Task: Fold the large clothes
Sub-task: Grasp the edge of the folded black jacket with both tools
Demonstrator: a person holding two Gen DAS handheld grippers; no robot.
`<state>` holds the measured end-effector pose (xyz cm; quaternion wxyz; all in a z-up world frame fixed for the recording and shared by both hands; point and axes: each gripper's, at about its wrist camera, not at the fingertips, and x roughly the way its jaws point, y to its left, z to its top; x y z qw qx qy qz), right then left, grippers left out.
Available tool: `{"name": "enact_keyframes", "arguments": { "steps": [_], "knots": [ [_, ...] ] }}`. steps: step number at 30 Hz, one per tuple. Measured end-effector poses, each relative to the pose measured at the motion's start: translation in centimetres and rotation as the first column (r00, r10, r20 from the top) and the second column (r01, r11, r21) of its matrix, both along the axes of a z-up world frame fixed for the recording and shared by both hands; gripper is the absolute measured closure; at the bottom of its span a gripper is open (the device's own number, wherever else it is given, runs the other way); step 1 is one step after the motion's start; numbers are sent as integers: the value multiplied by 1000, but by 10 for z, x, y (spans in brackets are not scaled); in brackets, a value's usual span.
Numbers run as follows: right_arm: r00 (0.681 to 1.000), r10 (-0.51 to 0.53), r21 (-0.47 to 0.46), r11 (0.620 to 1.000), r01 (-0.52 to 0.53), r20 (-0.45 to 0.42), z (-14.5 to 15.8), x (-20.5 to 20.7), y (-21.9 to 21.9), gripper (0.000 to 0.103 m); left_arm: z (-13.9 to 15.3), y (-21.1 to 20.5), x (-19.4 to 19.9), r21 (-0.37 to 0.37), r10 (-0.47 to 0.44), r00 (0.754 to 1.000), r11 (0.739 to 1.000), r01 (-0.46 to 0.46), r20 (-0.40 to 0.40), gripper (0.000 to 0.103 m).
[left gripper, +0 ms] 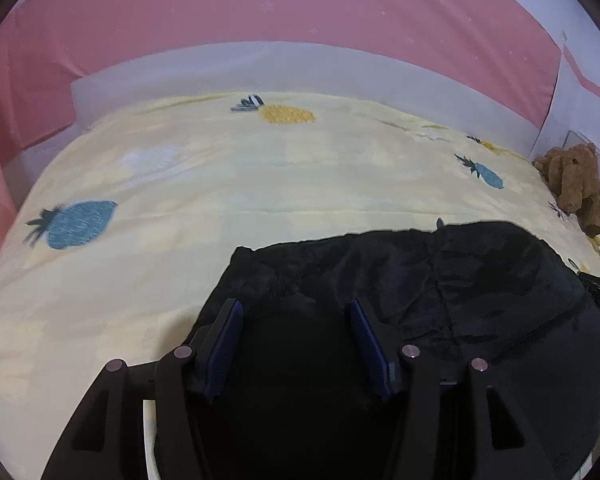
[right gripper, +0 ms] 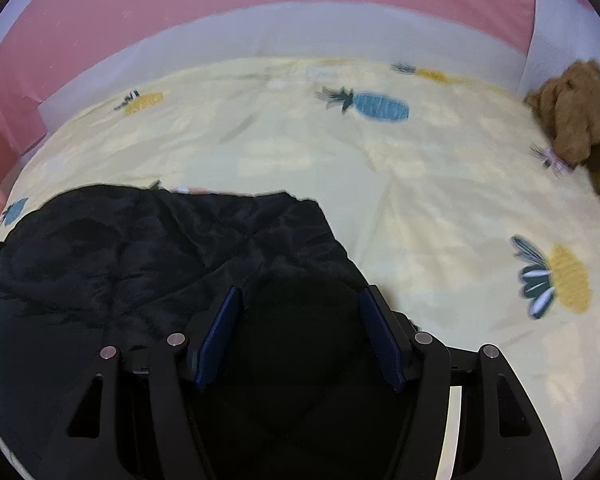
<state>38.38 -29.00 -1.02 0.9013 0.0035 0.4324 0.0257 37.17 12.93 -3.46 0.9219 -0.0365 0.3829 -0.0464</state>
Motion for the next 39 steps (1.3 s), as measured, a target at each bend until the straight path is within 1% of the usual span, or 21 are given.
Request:
{"name": "enact_keyframes", "arguments": {
  "steps": [3, 5, 7, 9, 10, 11, 12, 15, 18, 21, 27, 32, 34, 37, 39],
  "knots": [
    [998, 25, -25, 999, -24, 58, 21, -26, 4, 40, 19, 2, -23, -14, -7, 999, 1000, 7, 41, 47],
    [996, 45, -20, 999, -44, 76, 29, -43, 6, 40, 28, 5, -43, -27, -18, 997, 999, 20, 71, 47],
    [995, 61, -30, 998, -58, 76, 28, -59, 8, 40, 26, 7, -60, -36, -21, 997, 999, 24, 76, 47],
    [996, 73, -50, 996, -71, 44, 16, -70, 8, 40, 14, 9, -66, -29, -24, 998, 999, 25, 52, 47],
    [997, 75, -55, 996, -74, 14, 6, -70, 6, 40, 0, 10, -66, -5, -16, 1000, 1000, 16, 16, 47],
    [997, 76, -44, 996, -76, -7, -5, -68, 4, 40, -8, 11, -64, -13, -17, 1000, 1000, 17, 1, 47],
    [997, 75, -31, 997, -75, -12, -8, -68, 1, 40, -13, 14, -63, -40, -16, 1000, 999, 15, -8, 47],
    [998, 67, -22, 997, -68, -19, -16, -63, -1, 40, -16, 14, -56, -58, 7, 1000, 998, -8, -13, 47],
    [998, 67, -28, 997, -67, -20, -19, -62, 1, 40, -19, 11, -56, -36, 6, 1000, 999, -6, -12, 47],
    [998, 67, -25, 997, -68, -17, -17, -62, -1, 40, -20, 12, -58, -48, 9, 1000, 999, -9, -5, 47],
    [998, 67, -59, 996, -66, 3, -8, -71, 3, 40, -10, 10, -64, -23, 24, 1000, 999, -24, 4, 47],
    [996, 60, -36, 998, -58, 61, 15, -94, -9, 39, 12, 16, -88, -17, 37, 999, 999, -36, 39, 48],
    [995, 63, -21, 998, -61, 72, 18, -103, -14, 39, 16, 25, -100, -26, 56, 997, 998, -55, 49, 48],
    [996, 63, -3, 998, -62, 61, 11, -110, -21, 39, 9, 37, -114, -46, 93, 995, 995, -91, 33, 48],
    [997, 61, 6, 998, -61, 45, 1, -110, -24, 37, -1, 42, -116, -42, 104, 995, 994, -104, 7, 48]
  ]
}}
